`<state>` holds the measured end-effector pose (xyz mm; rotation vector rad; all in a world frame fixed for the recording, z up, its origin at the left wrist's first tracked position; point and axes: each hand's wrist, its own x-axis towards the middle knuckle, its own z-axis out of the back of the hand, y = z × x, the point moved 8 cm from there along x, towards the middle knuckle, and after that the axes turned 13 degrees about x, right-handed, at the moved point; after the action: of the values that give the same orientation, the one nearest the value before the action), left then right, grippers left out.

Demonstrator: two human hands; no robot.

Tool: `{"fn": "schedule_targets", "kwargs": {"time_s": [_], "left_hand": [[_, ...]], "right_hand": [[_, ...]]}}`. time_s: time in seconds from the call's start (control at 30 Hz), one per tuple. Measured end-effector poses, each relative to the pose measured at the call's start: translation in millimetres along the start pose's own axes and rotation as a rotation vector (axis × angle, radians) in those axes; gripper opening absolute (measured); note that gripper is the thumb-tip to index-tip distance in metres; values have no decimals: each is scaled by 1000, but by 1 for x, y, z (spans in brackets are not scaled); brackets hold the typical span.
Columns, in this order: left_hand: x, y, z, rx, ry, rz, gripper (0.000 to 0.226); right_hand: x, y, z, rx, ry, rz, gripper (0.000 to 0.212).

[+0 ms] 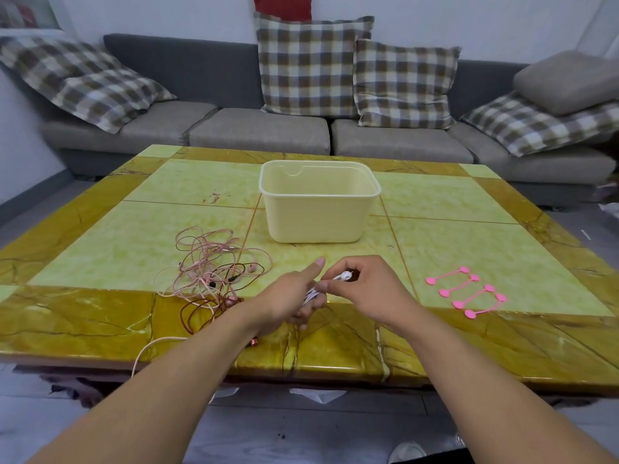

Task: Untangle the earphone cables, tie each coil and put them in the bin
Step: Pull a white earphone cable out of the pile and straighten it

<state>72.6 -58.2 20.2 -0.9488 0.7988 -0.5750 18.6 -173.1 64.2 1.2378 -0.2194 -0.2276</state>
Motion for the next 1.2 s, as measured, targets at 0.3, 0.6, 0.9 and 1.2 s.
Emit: {"fn": "schedule_targets", "kwargs": {"time_s": [0.3, 0.6, 0.9, 1.2], "left_hand": [[1, 6, -10, -179, 218, -20, 70], [2, 8, -14, -278, 310, -10, 72], [7, 20, -13, -235, 150, 96, 82], [6, 12, -5, -205, -75, 88, 64]], "right_hand": [[3, -1, -1, -165, 134, 43, 7], [1, 15, -6, -379, 238, 122, 15], [-5, 28, -15, -580, 259, 190, 15], [-13, 27, -9, -367, 223, 125, 11]]}}
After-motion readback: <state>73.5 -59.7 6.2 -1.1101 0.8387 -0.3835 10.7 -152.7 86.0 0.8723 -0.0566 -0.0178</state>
